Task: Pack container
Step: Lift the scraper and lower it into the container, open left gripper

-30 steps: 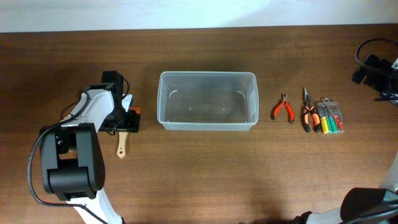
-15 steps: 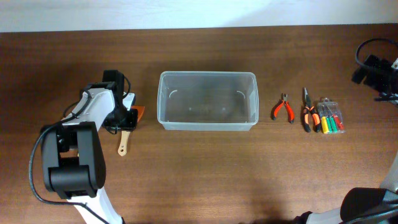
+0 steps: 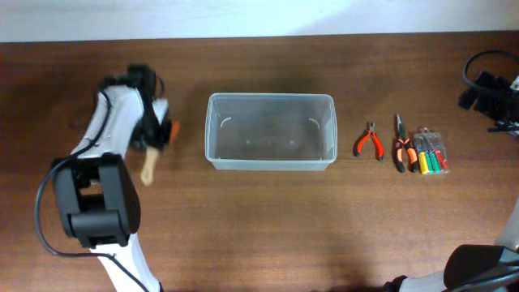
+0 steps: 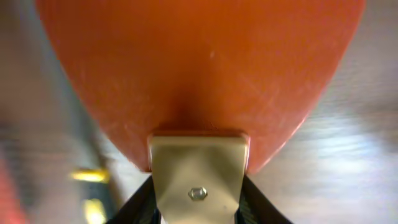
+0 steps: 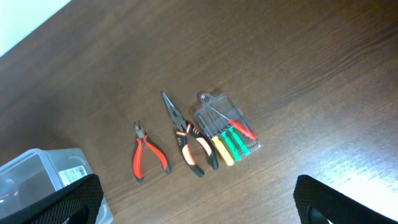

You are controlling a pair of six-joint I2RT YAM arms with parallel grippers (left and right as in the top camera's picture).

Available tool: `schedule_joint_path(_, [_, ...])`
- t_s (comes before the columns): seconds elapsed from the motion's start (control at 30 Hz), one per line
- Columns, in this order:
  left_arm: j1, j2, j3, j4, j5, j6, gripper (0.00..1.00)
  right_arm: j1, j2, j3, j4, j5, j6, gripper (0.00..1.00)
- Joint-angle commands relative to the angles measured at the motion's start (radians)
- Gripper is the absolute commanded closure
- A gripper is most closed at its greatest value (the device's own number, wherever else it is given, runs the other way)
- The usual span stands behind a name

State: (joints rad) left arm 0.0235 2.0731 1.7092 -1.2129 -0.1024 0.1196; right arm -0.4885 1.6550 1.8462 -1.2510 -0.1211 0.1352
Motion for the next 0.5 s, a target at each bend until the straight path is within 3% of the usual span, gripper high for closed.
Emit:
schedule_joint_path(0.0, [-0.036, -0.024, 0.313, -0.102, 0.011, 0.079, 0.95, -0.003, 0.001, 0.004, 0.001, -0.001, 0.005, 0.02])
schedule_joint_path(0.23, [-0.185, -0.024, 0.689, -0.214, 0.013, 0.241, 0.98, -0.003, 0.001, 0.005, 0.001, -0.001, 0.005, 0.02])
schedule_joint_path(0.47, [-0.389, -0.009, 0.662, -0.194, 0.192, 0.629, 0.98, -0.003, 0.001, 0.005, 0.001, -0.001, 0.005, 0.02])
